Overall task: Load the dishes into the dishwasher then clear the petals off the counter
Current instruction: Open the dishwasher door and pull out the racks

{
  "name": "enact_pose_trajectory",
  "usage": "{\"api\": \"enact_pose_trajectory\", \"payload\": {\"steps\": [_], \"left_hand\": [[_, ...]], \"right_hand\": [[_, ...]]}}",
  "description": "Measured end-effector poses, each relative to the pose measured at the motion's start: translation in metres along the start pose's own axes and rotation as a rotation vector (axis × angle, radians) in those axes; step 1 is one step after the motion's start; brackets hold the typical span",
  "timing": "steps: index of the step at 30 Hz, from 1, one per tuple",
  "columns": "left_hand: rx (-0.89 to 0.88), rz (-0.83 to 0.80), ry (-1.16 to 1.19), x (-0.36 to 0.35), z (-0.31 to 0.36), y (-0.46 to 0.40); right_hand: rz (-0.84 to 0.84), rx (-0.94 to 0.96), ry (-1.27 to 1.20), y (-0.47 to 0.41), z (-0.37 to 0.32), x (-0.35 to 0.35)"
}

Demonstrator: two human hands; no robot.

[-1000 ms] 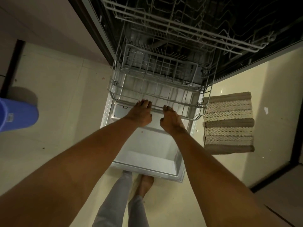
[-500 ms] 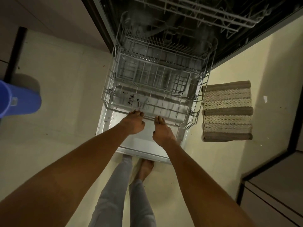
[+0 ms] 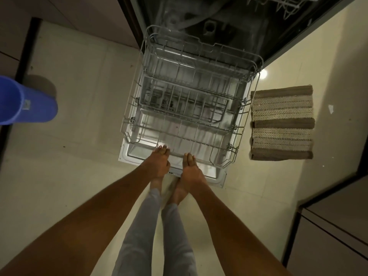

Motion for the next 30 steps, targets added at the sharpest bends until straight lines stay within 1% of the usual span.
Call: {"api": "enact_pose_trajectory", "payload": {"steps": [4,8,16,19,21,26,30], "left_hand": [[0.007,-0.009,0.049,-0.006,-0.002,0.002],[0.014,-0.036,0.092,-0.005,-0.008,-0.01],[0.037,-0.031,0.005,-0.008,0.001,-0.003],[0.041,-0.052,-0.059,-0.008,0.004,0.001],[0.027,-0.039,-0.098,-0.005,0.007,0.006],[-0.006,0.009,-0.132,0.015,0.021,0.019],[-0.053,0.073,-0.138,0.056,0.045,0.026]], "right_hand": [[0.028,-0.025,-0.014,-0.005,-0.002,0.001],[0.022,-0.058,-0.051,-0.009,-0.005,0.011],[-0.009,-0.052,-0.017,-0.008,-0.006,0.015],[-0.019,-0.025,-0.003,-0.004,-0.005,0.017],[-0.023,0.001,0.0,0.001,-0.002,0.021],[0.075,0.01,0.025,0.017,0.002,0.057],[0.134,-0.012,0.048,0.031,0.003,0.101]]}}
Point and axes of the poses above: each hand's wrist, its own y-axis away from the middle knuckle, its own x-axis out of the back of the hand, z = x × y, the point moved 7 cm from there along -y, towards the middle knuckle, and after that the axes turned 7 degrees about -x, right-handed, at the moved point
